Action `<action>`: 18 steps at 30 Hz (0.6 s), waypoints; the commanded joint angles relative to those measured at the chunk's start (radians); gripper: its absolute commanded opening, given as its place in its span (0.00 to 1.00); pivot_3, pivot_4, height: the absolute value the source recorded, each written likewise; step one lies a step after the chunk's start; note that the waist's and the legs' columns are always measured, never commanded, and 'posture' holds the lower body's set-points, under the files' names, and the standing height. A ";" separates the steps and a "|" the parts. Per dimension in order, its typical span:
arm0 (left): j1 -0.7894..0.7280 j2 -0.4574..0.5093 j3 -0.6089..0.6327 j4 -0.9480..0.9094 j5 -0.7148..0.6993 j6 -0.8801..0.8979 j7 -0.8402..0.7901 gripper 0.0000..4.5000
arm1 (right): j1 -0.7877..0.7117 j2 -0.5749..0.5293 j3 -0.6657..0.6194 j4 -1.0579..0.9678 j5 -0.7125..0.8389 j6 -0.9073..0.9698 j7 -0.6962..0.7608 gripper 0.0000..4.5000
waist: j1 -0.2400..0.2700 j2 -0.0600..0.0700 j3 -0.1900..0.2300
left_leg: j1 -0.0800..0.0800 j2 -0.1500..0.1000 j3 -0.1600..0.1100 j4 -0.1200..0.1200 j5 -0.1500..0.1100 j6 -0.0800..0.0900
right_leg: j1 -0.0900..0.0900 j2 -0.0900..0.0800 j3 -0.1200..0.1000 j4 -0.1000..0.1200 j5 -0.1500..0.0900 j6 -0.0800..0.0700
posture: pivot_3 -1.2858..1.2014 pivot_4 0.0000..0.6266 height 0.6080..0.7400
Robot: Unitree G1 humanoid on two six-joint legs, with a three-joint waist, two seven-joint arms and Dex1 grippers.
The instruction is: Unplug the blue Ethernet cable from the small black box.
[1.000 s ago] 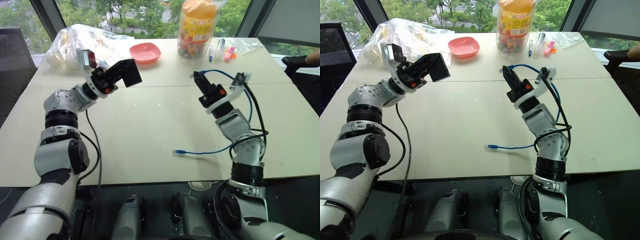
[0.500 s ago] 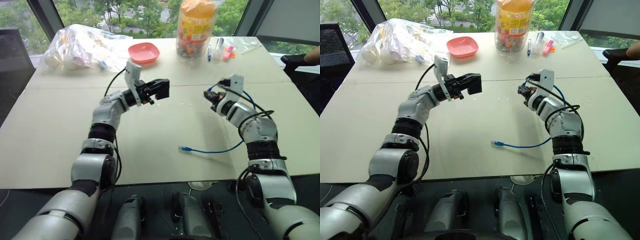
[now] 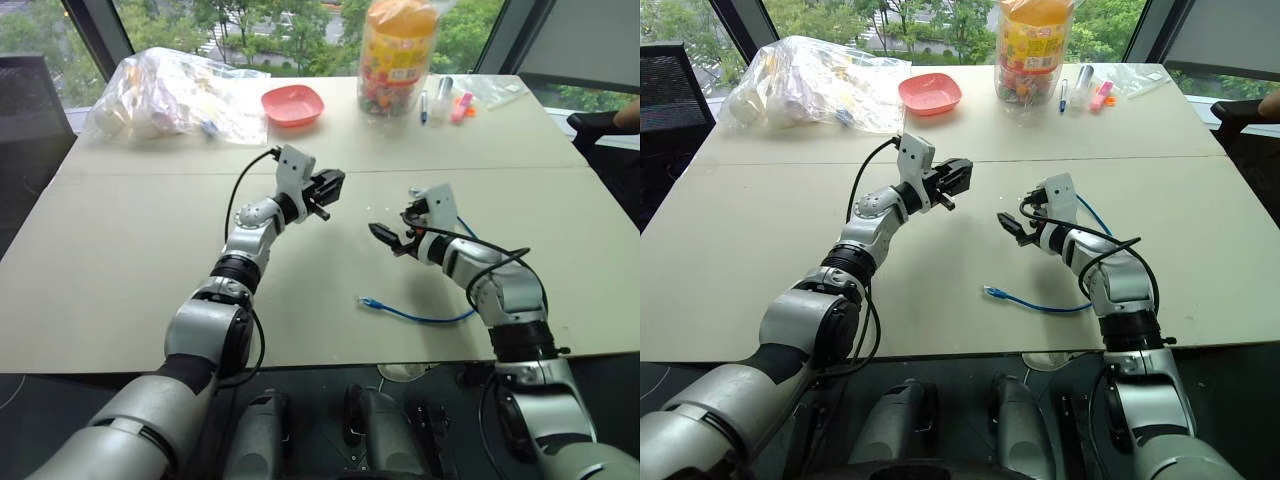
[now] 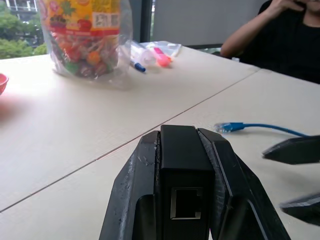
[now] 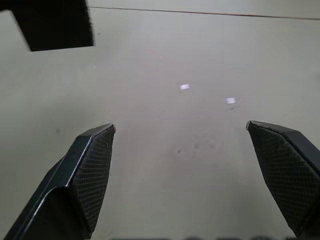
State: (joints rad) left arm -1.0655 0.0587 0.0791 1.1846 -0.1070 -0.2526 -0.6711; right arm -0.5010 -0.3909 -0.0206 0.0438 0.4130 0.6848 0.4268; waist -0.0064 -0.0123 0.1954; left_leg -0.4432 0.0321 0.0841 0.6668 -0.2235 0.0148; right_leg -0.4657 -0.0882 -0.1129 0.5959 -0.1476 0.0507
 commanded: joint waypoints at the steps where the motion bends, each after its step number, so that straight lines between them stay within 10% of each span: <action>1: -0.024 -0.011 -0.023 0.034 0.041 -0.049 0.017 0.12 | 0.031 0.022 -0.069 -0.157 0.080 0.026 0.006 0.98 | 0.000 0.000 0.000 | 0.000 0.000 -0.001 0.000 0.000 0.000 | 0.000 0.000 0.000 0.000 0.000 0.000 | 0.52 0.24 1.00; 12: 0.009 0.029 -0.030 0.031 0.071 -0.064 -0.038 0.99 | 0.059 0.020 -0.099 -0.185 0.069 0.007 -0.019 1.00 | -0.004 0.000 0.000 | 0.000 0.001 0.000 0.000 0.000 0.000 | 0.000 0.000 -0.001 0.000 0.000 0.000 | 0.52 0.24 1.00; 18: 0.093 0.147 -0.001 -0.221 -0.029 0.083 -0.240 0.99 | 0.124 -0.047 -0.103 -0.274 0.101 0.023 0.060 1.00 | -0.005 0.000 0.000 | 0.000 0.001 -0.001 0.000 0.000 0.000 | 0.000 0.000 -0.001 0.000 0.000 -0.001 | 0.52 0.24 1.00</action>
State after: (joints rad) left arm -0.9790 0.1879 0.0596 1.0642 -0.0894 -0.2150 -0.8558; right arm -0.3778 -0.4220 -0.1028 -0.1637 0.4907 0.7137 0.4580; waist -0.0116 -0.0123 0.1954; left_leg -0.4429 0.0332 0.0835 0.6663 -0.2237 0.0146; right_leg -0.4659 -0.0880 -0.1137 0.5959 -0.1472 0.0494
